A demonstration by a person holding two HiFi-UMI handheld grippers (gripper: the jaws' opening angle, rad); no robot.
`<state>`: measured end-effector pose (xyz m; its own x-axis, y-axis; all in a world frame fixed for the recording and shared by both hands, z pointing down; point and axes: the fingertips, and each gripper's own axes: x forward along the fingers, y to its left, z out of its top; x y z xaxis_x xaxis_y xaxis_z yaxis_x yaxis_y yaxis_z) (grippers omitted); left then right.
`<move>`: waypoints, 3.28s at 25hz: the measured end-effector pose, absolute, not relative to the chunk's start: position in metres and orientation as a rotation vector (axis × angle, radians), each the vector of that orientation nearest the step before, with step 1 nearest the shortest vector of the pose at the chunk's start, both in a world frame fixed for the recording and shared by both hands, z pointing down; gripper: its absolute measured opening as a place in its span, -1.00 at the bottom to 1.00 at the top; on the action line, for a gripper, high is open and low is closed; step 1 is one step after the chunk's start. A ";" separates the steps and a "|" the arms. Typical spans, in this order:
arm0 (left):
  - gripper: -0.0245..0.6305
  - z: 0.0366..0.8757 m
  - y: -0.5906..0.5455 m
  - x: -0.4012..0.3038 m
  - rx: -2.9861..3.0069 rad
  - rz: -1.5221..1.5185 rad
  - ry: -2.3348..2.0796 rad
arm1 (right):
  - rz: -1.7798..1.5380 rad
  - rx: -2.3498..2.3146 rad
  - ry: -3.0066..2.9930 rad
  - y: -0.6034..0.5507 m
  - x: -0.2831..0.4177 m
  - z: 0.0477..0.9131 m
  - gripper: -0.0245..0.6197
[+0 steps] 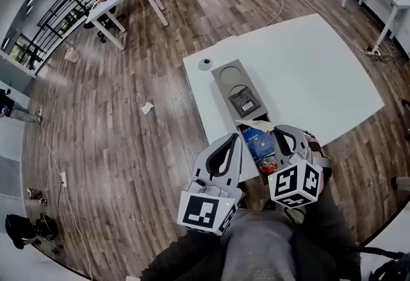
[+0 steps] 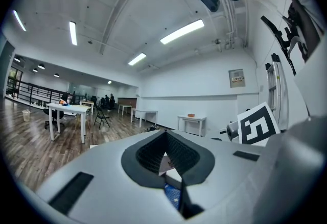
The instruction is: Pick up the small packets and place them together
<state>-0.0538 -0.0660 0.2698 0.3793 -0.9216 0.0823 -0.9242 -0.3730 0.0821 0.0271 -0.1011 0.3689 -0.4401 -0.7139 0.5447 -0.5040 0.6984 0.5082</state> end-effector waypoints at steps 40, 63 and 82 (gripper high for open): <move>-0.92 0.320 -0.165 -0.153 2.356 0.086 -1.622 | -0.216 0.850 -1.993 -0.208 -0.047 0.433 -0.53; -0.92 0.284 -0.052 -0.009 2.522 0.062 -1.542 | -0.191 0.904 -2.068 -0.078 0.077 0.413 -0.53; -0.92 0.339 -0.119 -0.101 2.308 0.061 -1.599 | -0.310 0.329 -1.818 -0.071 0.007 0.524 -0.34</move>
